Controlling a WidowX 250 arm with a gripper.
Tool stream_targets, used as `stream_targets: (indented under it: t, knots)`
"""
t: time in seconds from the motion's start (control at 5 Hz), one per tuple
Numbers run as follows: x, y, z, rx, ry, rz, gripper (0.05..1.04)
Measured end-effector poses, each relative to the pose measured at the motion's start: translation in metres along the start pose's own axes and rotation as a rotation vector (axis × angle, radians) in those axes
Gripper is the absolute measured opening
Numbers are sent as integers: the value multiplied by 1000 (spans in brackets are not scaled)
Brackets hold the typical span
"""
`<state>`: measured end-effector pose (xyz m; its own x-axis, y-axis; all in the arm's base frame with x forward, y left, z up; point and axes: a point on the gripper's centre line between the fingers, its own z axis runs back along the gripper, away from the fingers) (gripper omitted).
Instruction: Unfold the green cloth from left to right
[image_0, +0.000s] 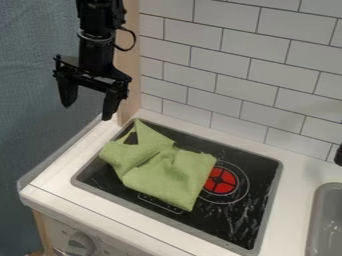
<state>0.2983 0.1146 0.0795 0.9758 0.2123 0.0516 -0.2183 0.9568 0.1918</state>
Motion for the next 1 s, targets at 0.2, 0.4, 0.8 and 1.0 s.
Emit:
stream_targets:
  t: [0.2,0.4,0.8,1.0]
  knots:
    - [-3,-5,-9,-17,26,-16,999]
    - [1,-21,-12,-113,-11,-127,999]
    - [2,-46,-17,-136,-4,-226,999]
    - [8,-73,-8,-117,-39,-347,999]
